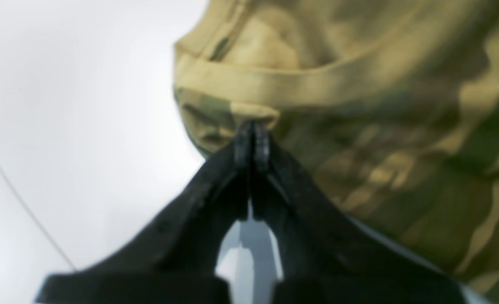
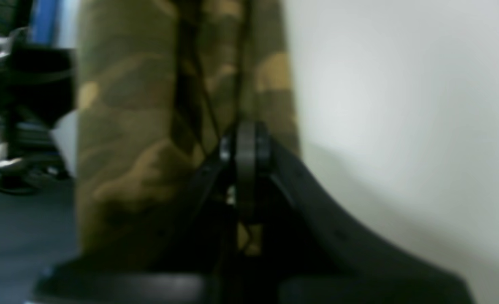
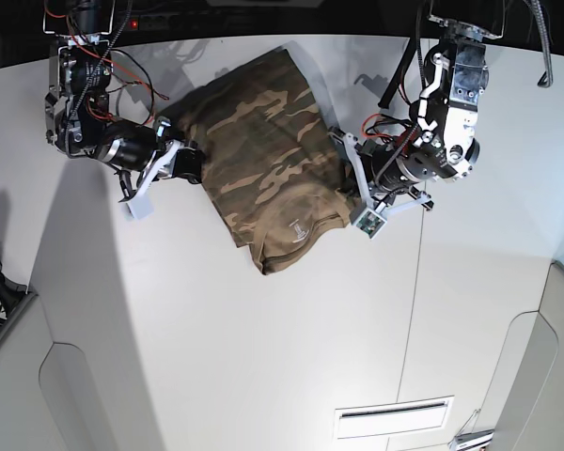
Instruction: Fold the T-shirt properly
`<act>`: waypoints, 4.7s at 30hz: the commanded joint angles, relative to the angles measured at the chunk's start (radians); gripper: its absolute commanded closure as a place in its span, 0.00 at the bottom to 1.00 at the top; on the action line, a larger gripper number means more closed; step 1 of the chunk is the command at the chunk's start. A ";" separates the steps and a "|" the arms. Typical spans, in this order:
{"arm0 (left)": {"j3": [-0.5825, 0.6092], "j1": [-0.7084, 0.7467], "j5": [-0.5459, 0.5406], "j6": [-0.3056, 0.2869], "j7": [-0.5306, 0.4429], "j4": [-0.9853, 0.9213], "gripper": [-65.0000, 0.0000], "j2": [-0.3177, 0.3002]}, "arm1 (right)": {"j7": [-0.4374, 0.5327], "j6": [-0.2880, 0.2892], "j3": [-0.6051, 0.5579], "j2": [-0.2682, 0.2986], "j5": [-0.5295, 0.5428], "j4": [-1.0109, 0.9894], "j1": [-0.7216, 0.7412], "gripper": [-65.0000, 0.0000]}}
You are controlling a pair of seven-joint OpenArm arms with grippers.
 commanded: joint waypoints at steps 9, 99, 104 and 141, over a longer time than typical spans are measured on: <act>-0.002 -0.079 -0.006 -0.001 -0.016 0.006 1.00 -0.005 | -0.026 0.007 -0.005 -0.096 0.027 0.034 -0.033 1.00; -0.002 0.503 0.005 -0.022 0.050 0.581 1.00 0.026 | -0.164 -0.011 0.228 0.088 0.023 0.745 -0.256 1.00; -0.002 0.585 0.061 -0.014 0.064 0.581 1.00 0.025 | -0.197 -0.011 0.327 0.172 0.146 0.745 -0.391 1.00; -0.240 0.930 -0.140 -0.107 0.155 0.132 1.00 -0.210 | -0.307 -0.011 0.335 0.266 0.239 0.716 -0.768 1.00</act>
